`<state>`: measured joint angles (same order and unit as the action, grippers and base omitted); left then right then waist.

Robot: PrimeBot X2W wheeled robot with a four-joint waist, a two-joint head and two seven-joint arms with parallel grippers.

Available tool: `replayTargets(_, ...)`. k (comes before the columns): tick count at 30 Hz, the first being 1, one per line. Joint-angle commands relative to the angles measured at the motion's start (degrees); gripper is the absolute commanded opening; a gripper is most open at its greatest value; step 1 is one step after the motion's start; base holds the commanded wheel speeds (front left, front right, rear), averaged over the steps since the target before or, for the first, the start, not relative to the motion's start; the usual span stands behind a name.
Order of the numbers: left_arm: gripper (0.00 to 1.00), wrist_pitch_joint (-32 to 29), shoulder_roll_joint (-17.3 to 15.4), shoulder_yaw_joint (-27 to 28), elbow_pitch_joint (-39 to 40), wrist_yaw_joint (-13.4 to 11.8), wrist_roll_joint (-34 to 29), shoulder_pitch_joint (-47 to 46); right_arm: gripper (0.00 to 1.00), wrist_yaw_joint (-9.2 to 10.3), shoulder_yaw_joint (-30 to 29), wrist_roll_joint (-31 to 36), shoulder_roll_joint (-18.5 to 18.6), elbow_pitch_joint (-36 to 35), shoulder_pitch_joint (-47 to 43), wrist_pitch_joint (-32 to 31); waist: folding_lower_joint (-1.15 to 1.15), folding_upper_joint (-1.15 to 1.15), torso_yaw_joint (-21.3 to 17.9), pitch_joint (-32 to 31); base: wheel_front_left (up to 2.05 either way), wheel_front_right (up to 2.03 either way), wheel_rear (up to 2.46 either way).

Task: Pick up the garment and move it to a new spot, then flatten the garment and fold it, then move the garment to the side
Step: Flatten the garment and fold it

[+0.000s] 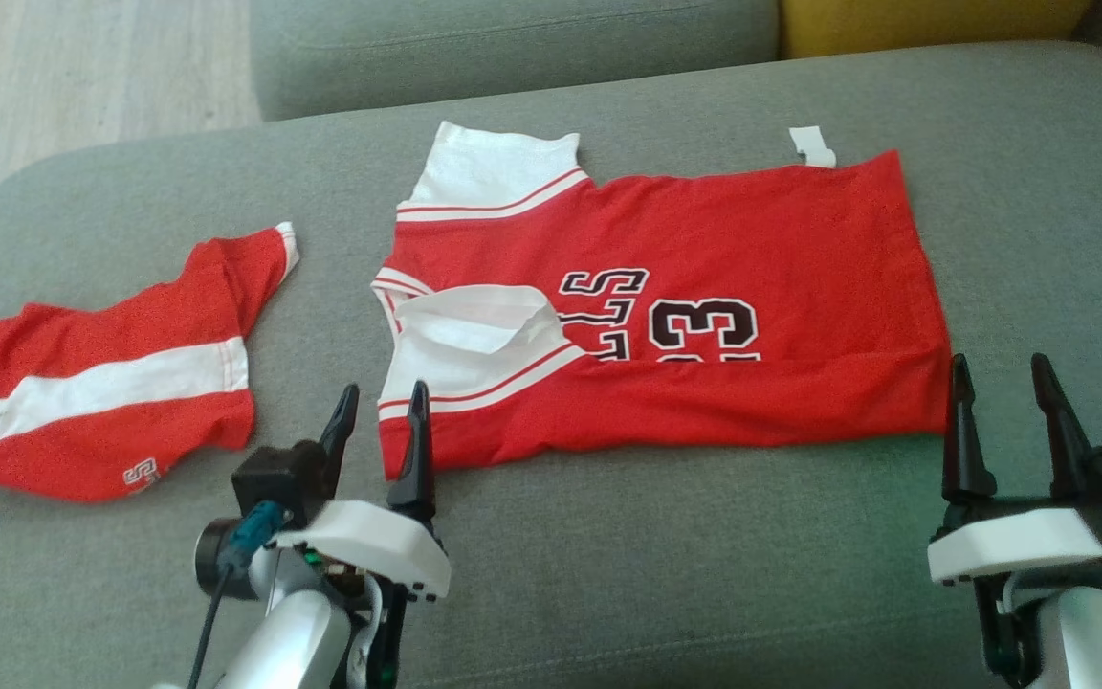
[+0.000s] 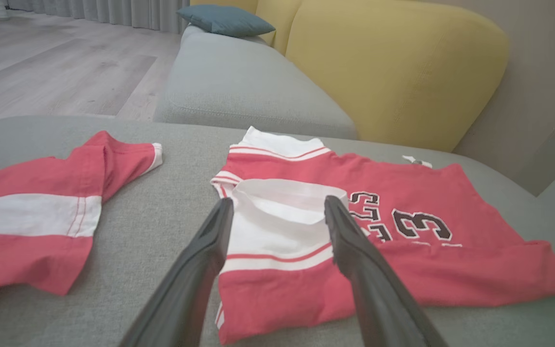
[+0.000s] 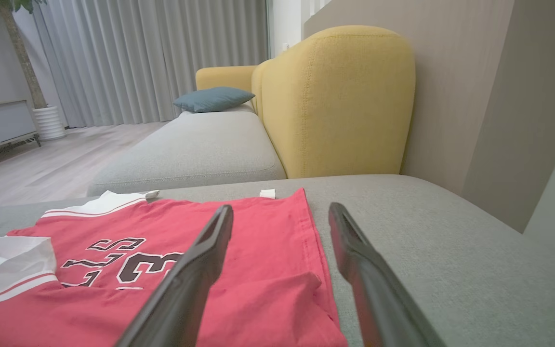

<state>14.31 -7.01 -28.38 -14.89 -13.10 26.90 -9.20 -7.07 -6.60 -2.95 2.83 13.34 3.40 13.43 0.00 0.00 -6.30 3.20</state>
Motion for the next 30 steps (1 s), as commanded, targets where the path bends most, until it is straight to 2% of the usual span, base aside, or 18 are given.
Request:
replayTargets(1, 1.0, 0.7, 0.2, 2.9, 1.3, 0.2, -0.9, -2.9, 1.0, -0.42, 1.2, 0.4, 0.2, -3.0, 1.8, -0.3, 0.0, 0.0, -0.4, 0.1, 0.0, 0.0, 0.0)
replayTargets(7, 1.0, 0.6, 0.6, 3.1, -4.8, 1.3, -3.7, -3.8, 1.0, -0.42, 1.3, 0.0, 0.1, -6.6, 1.8, -2.8, 0.0, 0.0, -2.4, 0.3, 0.0, 0.0, 0.0)
replayTargets(14, 1.0, -3.0, -1.0, 2.7, -15.2, -2.6, -6.7, -7.8, 1.0, -0.42, 1.3, -1.1, 0.1, -9.0, 1.6, -3.9, 0.0, 0.0, -4.4, 1.8, 0.0, 0.0, 0.0)
replayTargets(18, 1.0, -4.4, -1.6, 2.1, -18.6, -3.0, -7.6, -9.3, 1.0, -0.42, 1.1, -1.4, 0.1, -9.5, 1.6, -4.0, 0.0, 0.0, -5.1, 2.5, 0.0, 0.0, 0.0)
replayTargets(28, 1.0, -10.2, -1.4, -1.0, -26.2, 0.8, -7.4, -12.3, 1.0, -0.42, -1.2, -0.7, 0.1, -10.8, 2.6, -4.6, 0.0, 0.0, -5.9, 4.2, 0.0, 0.0, 0.0)
replayTargets(29, 0.68, -10.7, -1.3, -1.6, -26.6, 1.4, -7.6, -12.8, 1.0, -0.42, -1.6, -0.7, 0.1, -10.8, 2.7, -4.7, 0.0, 0.0, -5.7, 4.4, 0.0, 0.0, 0.0)
replayTargets(30, 0.42, -11.0, -1.0, -1.8, -26.8, 1.9, -7.4, -13.3, 1.0, -0.42, -2.1, -0.8, 0.1, -10.8, 2.9, -4.8, 0.0, 0.0, -5.4, 4.7, 0.0, 0.0, 0.0)
